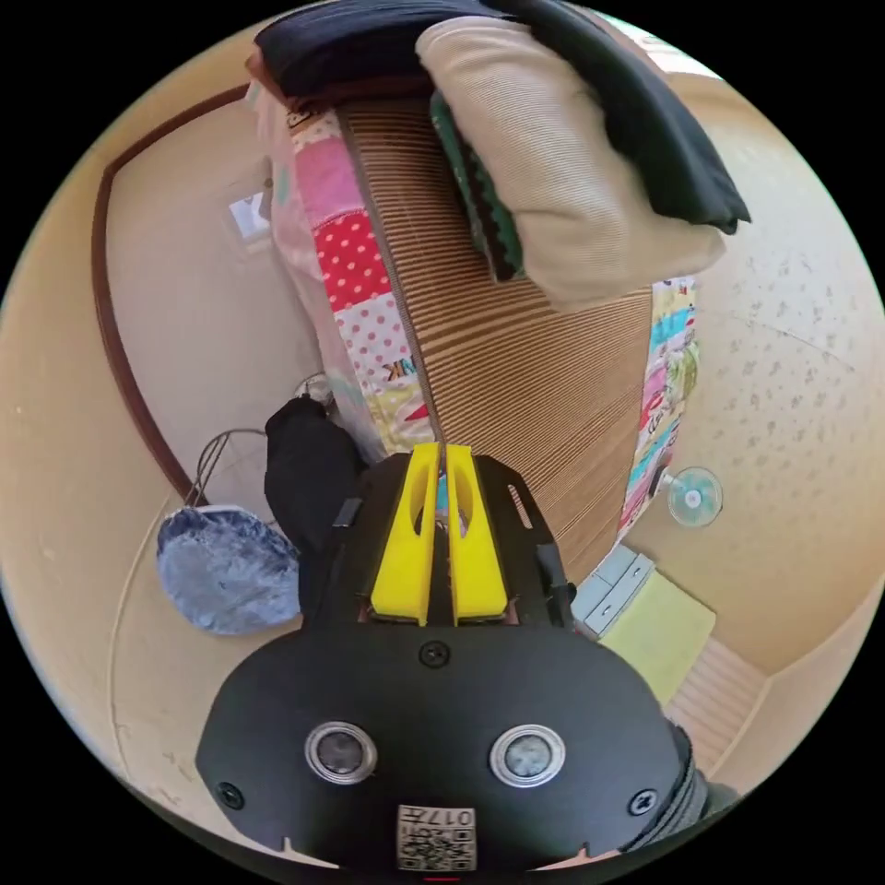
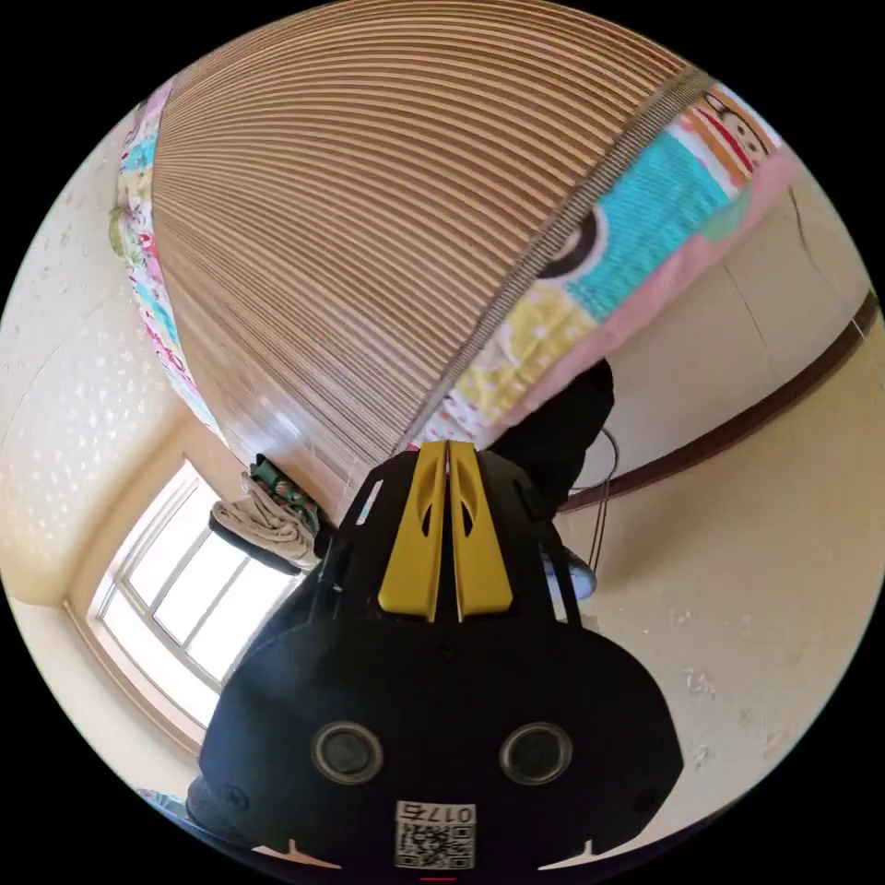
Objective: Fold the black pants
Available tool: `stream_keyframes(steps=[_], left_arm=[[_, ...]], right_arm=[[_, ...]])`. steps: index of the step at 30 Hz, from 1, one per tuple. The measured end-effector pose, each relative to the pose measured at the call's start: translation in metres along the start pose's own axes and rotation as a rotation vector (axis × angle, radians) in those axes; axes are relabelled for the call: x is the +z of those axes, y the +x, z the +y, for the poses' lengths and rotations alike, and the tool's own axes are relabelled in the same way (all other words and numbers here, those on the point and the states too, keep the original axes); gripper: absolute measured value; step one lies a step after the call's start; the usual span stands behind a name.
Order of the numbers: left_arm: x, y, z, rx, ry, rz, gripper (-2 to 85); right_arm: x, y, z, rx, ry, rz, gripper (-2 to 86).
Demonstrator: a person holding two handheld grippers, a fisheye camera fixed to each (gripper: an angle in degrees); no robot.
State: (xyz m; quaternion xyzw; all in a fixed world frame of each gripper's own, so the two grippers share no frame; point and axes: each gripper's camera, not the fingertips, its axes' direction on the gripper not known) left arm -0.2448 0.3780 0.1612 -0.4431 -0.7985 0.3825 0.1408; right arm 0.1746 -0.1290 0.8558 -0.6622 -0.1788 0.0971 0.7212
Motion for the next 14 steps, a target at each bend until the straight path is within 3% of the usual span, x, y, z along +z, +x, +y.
stream_keyframes(steps=[3, 5, 10, 14], left_arm=[[-0.051, 0.045, -0.024, 0.311, 0.096, -0.125, 3.7], [-0.103, 0.077, -0.029, 0.488, 0.258, -0.183, 5.7], [-0.196, 0.069, -0.051, 0.503, 0.506, -0.115, 8.5], [-0.246, 0.015, -0.100, 0.358, 0.537, -0.228, 13.1]], right_arm=[[0.026, -0.078, -0.015, -0.171, 0.004, 0.006, 0.2], [0.052, -0.117, -0.012, -0.266, -0.015, 0.029, 0.2], [0.133, -0.169, 0.033, -0.445, -0.050, 0.002, 0.3], [0.193, -0.142, 0.072, -0.430, -0.105, -0.042, 0.4]])
